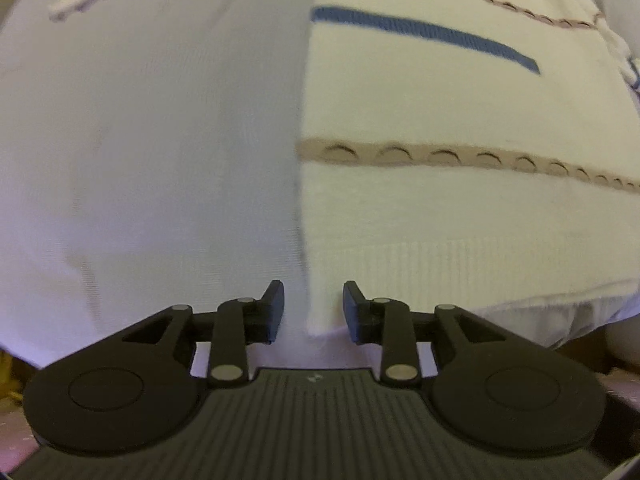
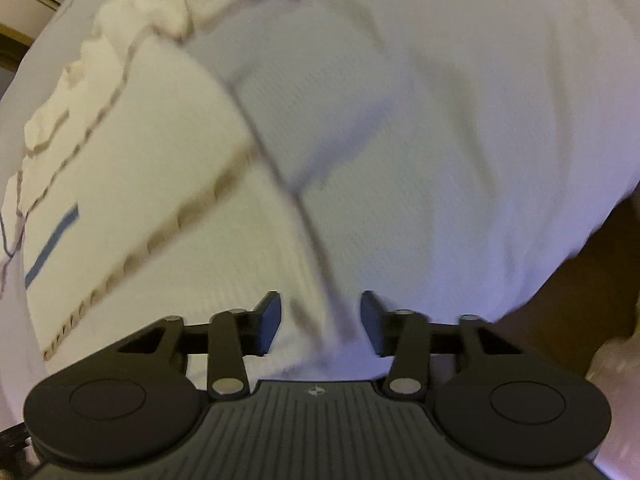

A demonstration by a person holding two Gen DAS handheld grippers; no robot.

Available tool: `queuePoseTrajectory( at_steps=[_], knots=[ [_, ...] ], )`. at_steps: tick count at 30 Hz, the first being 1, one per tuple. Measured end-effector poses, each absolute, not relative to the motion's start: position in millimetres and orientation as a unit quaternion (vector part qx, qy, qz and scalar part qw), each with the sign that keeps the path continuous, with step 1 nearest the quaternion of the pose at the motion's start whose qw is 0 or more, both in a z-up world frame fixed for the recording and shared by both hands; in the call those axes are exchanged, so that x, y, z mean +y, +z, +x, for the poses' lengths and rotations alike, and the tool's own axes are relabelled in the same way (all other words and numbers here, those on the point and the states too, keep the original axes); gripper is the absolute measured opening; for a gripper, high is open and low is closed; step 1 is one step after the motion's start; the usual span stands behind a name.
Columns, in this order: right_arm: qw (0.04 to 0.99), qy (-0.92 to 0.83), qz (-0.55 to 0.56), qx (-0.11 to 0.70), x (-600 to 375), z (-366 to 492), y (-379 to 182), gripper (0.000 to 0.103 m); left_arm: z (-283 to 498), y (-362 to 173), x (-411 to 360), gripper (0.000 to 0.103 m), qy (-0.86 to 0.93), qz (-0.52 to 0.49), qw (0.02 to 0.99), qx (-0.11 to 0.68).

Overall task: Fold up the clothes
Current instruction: 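Release the hem and move both grippers over the sweater body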

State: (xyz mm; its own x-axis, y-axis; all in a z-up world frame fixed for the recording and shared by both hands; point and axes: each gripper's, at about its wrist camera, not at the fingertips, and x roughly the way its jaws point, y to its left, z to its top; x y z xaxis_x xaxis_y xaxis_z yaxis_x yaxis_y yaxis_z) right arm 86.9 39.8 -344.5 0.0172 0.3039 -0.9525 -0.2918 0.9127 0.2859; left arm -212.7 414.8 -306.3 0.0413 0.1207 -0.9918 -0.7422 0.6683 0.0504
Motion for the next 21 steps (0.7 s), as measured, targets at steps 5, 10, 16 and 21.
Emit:
queuePoseTrajectory(
  at_steps=[5,10,16,21],
  knots=[
    [0.758,0.262,0.012,0.597,51.2,108.8,-314.2,0.048,-175.7,-283.3,403.5,0.039,0.284,-0.26,0.719,0.578],
    [0.681,0.289,-0.061,0.67,96.7,121.5,-365.0,0.04,-115.1,-311.0,390.0,0.038,0.272,-0.274,0.699,0.602],
    [0.679,0.288,0.0,0.675,74.6,202.7,-352.6,0.043,-45.9,-307.3,379.9,0.052,0.284,-0.278,0.704,0.589],
    [0.735,0.248,0.066,0.627,39.7,306.6,-334.6,0.045,25.8,-298.5,387.7,0.052,0.279,-0.305,0.729,0.546]
  ],
)
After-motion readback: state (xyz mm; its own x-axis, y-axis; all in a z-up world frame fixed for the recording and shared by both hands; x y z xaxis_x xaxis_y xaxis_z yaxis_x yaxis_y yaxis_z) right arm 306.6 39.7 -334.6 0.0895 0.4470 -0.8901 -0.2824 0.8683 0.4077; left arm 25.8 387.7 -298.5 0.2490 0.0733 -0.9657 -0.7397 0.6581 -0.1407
